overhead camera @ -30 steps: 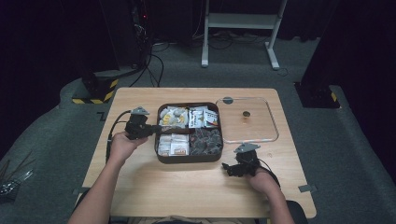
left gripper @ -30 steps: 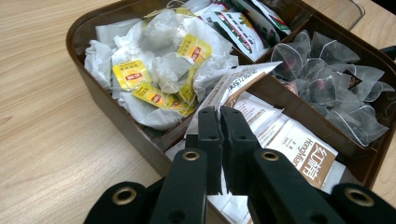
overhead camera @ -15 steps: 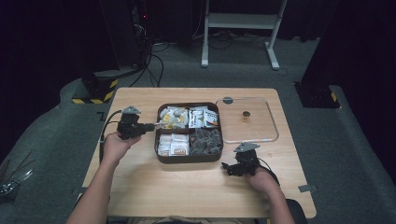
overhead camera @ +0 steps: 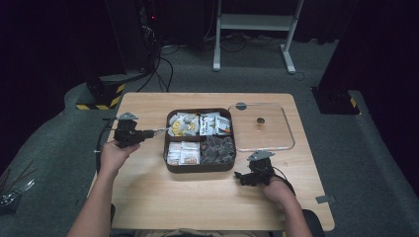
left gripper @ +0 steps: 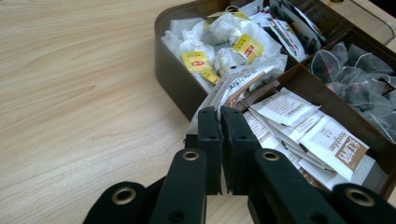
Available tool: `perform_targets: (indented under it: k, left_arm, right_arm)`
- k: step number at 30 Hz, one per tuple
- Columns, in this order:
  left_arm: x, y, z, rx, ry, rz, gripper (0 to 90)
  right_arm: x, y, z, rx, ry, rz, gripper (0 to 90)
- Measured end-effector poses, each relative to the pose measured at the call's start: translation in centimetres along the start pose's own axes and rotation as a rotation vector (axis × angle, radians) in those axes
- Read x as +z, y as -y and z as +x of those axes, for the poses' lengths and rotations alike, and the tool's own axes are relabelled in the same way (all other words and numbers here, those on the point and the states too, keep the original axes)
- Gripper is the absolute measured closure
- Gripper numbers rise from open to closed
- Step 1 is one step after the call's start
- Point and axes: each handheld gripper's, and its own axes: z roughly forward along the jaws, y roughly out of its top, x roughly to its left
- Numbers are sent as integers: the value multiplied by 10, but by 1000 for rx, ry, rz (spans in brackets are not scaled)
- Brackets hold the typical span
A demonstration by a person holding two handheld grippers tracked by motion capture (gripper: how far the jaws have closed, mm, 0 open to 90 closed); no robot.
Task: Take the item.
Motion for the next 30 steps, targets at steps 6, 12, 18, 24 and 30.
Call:
perform_targets:
  k: [6,12,18,24,30]
  left_arm:
    - [-1,4,9,-26,-14,5,869]
    - [1,9,17,-44,-26,13,868]
    - [4,13,25,-56,-35,27,868]
    - [8,17,32,-77,-44,50,868]
    - [21,21,40,-95,-57,95,868]
  right_arm:
    - [0,0,0,0,0,0,77]
    - [0,0,0,1,1,0,77]
    - [0,0,0,0,1,-1,77]
    - [0,0,0,5,1,-2,77]
    - [0,0,1,5,1,-2,77]
